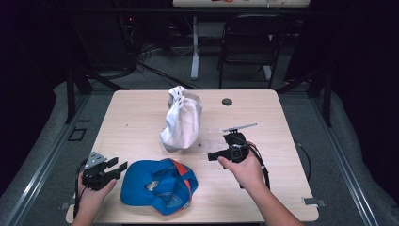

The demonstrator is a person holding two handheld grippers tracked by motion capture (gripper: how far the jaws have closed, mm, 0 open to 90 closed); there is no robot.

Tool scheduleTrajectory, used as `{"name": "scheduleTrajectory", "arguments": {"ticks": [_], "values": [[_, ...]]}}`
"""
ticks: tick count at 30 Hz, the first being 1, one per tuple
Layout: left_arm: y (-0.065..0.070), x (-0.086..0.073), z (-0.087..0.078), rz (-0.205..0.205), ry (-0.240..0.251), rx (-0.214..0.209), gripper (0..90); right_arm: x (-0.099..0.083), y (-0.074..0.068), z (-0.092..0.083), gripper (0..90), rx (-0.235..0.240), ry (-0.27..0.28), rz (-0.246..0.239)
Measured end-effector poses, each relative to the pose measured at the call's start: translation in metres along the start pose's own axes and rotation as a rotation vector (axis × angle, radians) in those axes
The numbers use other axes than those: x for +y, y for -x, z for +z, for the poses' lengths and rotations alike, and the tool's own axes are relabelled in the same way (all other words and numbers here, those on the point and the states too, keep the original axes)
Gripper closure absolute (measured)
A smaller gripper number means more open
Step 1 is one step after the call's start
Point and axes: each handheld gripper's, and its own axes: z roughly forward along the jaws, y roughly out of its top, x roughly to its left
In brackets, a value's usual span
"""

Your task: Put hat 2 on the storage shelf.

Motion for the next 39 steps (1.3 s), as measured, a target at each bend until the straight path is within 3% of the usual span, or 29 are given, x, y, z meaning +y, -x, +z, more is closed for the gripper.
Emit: {"name": "scheduleTrajectory", "arguments": {"ticks": [3, 4, 16, 22, 27, 28, 31, 39], "values": [[-0.001, 0.0, -0.001, -0.004, 0.006, 0.0, 53.7, -0.011, 0.0, 0.003, 64.7, 0.011, 0.003, -0.01], [-0.001, -0.001, -0.002, -0.003, 0.007, 0.005, 53.8, -0.02, -0.001, 0.005, 64.8, 0.036, 0.015, -0.016], [0.0, -0.008, -0.007, -0.002, -0.005, 0.04, 53.7, -0.063, -0.003, 0.023, 64.7, 0.141, 0.007, -0.024], [0.001, -0.009, -0.006, -0.002, -0.012, 0.027, 53.7, -0.071, 0.0, 0.04, 64.6, 0.177, -0.027, 0.004], [0.003, -0.01, -0.004, 0.011, -0.024, 0.022, 53.7, -0.075, -0.002, 0.051, 64.6, 0.185, -0.062, -0.003], [0.003, -0.01, -0.004, 0.015, -0.028, 0.022, 53.7, -0.078, -0.004, 0.058, 64.3, 0.213, -0.077, 0.008], [0.003, -0.01, -0.004, 0.018, -0.028, 0.025, 53.7, -0.078, -0.003, 0.063, 64.3, 0.227, -0.098, 0.011], [-0.002, -0.012, -0.008, -0.003, -0.024, 0.041, 53.7, -0.079, -0.007, 0.073, 64.0, 0.276, -0.109, 0.036]]}}
